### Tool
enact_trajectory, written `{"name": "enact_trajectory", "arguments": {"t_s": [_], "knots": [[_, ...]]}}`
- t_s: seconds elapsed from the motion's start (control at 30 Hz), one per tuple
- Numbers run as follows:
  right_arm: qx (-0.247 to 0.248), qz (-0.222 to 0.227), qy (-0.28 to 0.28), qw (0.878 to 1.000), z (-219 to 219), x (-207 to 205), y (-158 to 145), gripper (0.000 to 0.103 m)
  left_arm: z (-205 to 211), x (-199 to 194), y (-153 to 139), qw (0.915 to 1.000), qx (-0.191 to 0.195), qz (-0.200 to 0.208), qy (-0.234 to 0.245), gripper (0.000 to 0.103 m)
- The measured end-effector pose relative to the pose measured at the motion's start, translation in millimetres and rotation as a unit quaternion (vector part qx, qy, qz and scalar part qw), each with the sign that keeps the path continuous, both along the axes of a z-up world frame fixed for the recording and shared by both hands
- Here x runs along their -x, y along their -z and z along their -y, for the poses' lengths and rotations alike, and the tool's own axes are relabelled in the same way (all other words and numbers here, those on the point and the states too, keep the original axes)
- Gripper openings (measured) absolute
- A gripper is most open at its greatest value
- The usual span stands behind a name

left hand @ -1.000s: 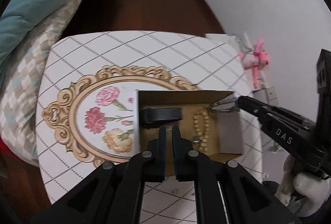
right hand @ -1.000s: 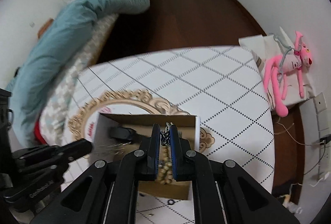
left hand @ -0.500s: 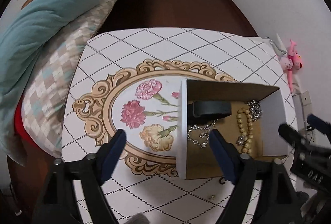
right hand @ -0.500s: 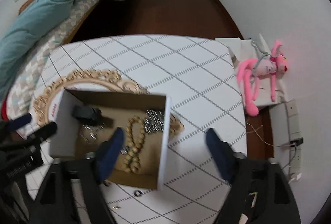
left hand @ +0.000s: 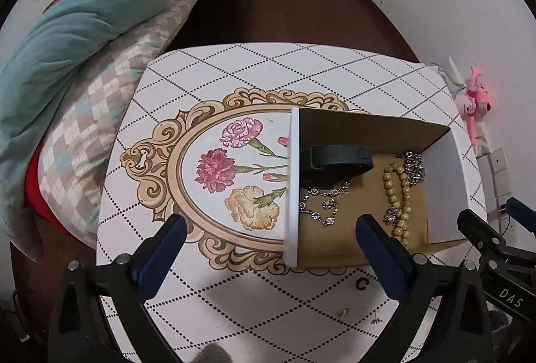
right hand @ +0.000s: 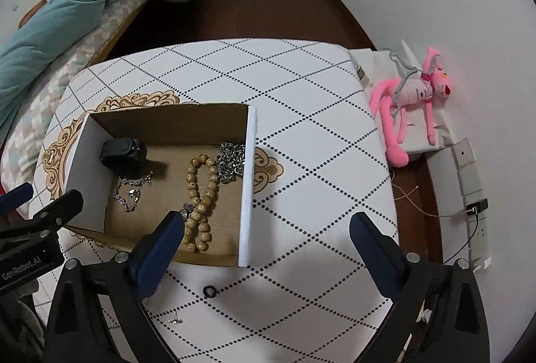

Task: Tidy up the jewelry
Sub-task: 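Pick up a small black ring with the right gripper while the left gripper picks up another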

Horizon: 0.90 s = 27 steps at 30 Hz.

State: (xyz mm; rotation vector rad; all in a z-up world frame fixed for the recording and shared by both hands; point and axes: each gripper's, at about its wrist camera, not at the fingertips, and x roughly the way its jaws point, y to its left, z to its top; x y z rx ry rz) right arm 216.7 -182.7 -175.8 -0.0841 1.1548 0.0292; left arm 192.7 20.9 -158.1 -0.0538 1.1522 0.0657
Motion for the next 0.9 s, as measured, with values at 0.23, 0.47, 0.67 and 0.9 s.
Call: {"name": "enact_trajectory", "arguments": {"t_s": [0.23, 0.47, 0.67, 0.9], "knots": [[0.006, 0.044, 0.006, 0.999, 5, 25, -26, 0.100, 10, 28, -28, 0.9989, -0.016, 0.044, 0.008, 0.103], [0.004, 0.093, 0.013, 0.996, 10, 56, -64, 0.100, 16, 53, -60, 0.9959, -0.023, 0.087, 0.009, 0.103], [0.000, 0.130, 0.017, 0.991, 13, 79, -97, 0.100, 18, 69, -85, 0.9936, -0.009, 0.112, 0.010, 0.103], [-0.013, 0.155, 0.026, 0.988, 18, 98, -120, 0.100, 18, 82, -102, 0.9914, 0.000, 0.130, 0.010, 0.103]]}}
